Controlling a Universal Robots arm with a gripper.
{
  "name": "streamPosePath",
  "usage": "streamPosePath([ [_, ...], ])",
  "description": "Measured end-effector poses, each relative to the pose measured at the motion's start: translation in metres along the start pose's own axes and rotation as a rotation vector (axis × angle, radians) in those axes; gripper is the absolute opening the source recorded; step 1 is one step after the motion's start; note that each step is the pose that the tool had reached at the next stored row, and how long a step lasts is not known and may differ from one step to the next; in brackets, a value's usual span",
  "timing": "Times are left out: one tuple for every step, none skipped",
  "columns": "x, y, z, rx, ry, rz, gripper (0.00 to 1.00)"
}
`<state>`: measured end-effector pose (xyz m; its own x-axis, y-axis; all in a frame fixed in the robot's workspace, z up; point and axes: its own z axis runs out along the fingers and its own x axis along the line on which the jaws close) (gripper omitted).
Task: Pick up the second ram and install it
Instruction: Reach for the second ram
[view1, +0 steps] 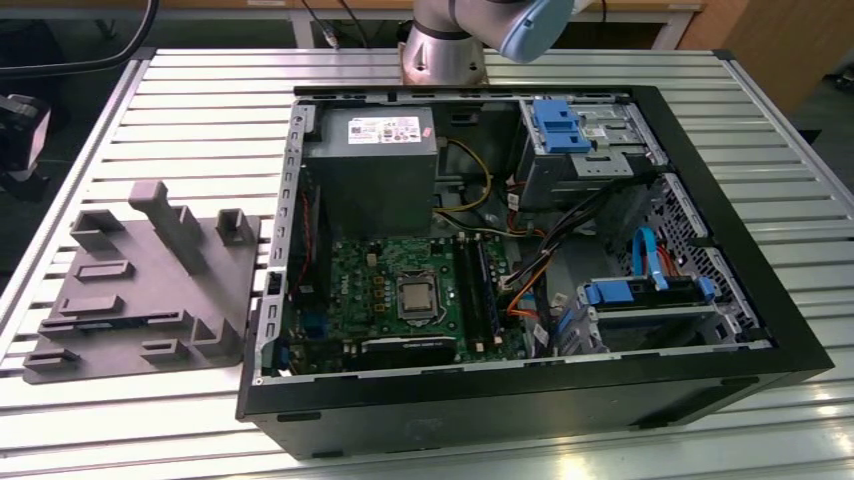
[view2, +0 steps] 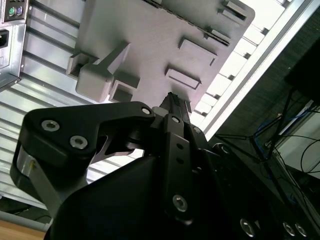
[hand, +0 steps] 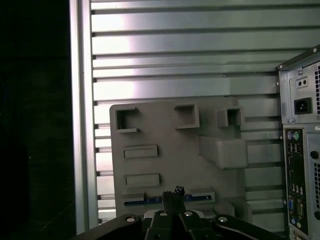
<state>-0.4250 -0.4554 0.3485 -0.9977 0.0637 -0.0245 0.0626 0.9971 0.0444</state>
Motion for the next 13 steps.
streamPosePath([
  [0.0002,-0.0001,0.0003,0.0,0.0,0.0,0.11],
  [0.0003,-0.0002,0.0005,0.0,0.0,0.0,0.11],
  [0.0005,-0.0003,0.0007,0.0,0.0,0.0,0.11],
  [0.0006,-0.0004,0.001,0.0,0.0,0.0,0.11],
  [0.0008,-0.0005,0.0012,0.0,0.0,0.0,0.11],
  [0.001,-0.0006,0.0014,0.0,0.0,0.0,0.11],
  [0.0012,-0.0008,0.0017,0.0,0.0,0.0,0.11],
  [0.0014,-0.001,0.002,0.0,0.0,0.0,0.11],
  [0.0015,-0.0011,0.0023,0.0,0.0,0.0,0.11],
  [0.0017,-0.0013,0.0027,0.0,0.0,0.0,0.11],
  [0.0019,-0.0015,0.0032,0.0,0.0,0.0,0.11],
  [0.002,-0.0017,0.0036,0.0001,0.0001,0.0,0.11],
  [0.0022,-0.002,0.0041,0.0001,0.0001,0.0,0.11],
])
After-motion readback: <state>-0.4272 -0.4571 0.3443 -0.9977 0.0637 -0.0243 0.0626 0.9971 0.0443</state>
